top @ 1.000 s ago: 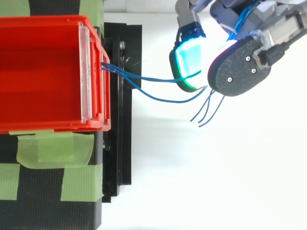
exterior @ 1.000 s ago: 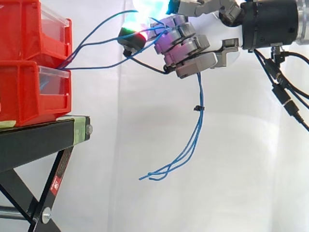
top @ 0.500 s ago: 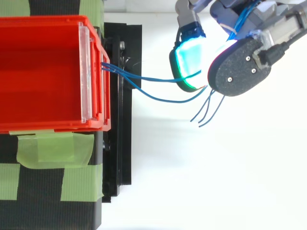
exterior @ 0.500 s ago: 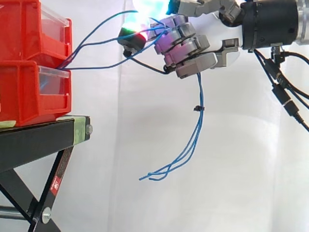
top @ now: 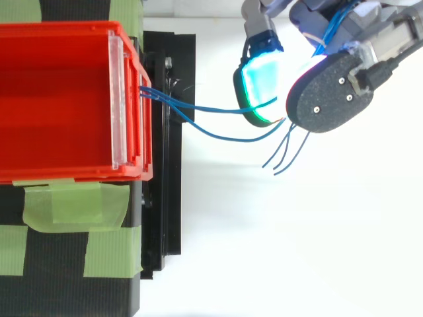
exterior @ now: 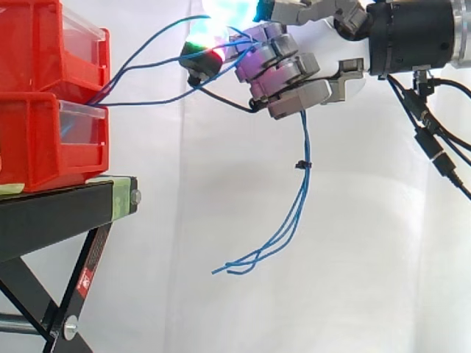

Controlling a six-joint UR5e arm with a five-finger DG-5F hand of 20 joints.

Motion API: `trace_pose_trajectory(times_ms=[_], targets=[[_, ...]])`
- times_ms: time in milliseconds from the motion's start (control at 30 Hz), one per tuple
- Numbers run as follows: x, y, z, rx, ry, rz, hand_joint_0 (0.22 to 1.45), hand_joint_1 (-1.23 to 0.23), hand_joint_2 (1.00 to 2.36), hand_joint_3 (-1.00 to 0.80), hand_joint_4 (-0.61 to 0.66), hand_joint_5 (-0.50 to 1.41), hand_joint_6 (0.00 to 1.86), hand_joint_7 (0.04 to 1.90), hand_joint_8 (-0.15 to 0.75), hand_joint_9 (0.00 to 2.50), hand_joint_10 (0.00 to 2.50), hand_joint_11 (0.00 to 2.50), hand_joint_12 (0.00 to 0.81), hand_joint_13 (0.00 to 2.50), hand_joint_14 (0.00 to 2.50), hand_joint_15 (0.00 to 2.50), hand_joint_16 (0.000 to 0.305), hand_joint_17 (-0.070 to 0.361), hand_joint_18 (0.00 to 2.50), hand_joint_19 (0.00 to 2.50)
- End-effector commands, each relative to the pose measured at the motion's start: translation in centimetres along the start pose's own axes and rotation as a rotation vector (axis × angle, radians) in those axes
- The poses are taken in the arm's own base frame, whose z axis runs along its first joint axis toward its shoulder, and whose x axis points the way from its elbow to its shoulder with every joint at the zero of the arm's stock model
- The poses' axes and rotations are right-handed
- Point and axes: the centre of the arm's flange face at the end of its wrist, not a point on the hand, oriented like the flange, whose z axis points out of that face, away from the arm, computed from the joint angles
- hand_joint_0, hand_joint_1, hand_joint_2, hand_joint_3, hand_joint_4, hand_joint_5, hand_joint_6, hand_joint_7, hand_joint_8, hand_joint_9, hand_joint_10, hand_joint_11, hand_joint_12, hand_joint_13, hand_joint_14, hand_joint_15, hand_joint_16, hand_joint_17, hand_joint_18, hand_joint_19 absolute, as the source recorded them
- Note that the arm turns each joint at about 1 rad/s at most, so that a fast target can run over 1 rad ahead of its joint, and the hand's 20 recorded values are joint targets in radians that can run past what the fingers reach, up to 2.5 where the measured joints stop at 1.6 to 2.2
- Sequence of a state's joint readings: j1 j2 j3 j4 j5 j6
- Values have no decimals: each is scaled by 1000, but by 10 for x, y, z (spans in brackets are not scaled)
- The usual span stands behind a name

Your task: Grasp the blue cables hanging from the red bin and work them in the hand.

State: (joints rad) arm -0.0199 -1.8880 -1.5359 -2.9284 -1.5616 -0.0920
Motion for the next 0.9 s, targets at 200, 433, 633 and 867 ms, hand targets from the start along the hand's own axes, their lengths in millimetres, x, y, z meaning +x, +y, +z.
trace_pose_trajectory(times_ms=[200, 433, 633, 867], targets=[[0, 0, 0, 0, 0, 0, 903, -662, 1019, -413, 116, 329, 833, 1284, 306, 689, 2500, 2500, 408, 981, 2498, 1470, 50, 114, 1413, 1566], [0, 0, 0, 0, 0, 0, 904, -661, 1019, -420, 116, 329, 831, 1285, 310, 688, 2500, 2498, 408, 981, 2497, 1471, 50, 113, 1405, 1567], [0, 1, 0, -2, 0, 0, 902, -661, 1019, -415, 116, 328, 832, 1283, 304, 687, 2500, 2500, 406, 978, 2500, 1444, 50, 113, 1407, 1567], [0, 0, 0, 0, 0, 0, 901, -661, 1020, -408, 116, 327, 834, 1282, 306, 687, 2500, 2500, 406, 981, 2500, 1450, 50, 113, 1409, 1567]])
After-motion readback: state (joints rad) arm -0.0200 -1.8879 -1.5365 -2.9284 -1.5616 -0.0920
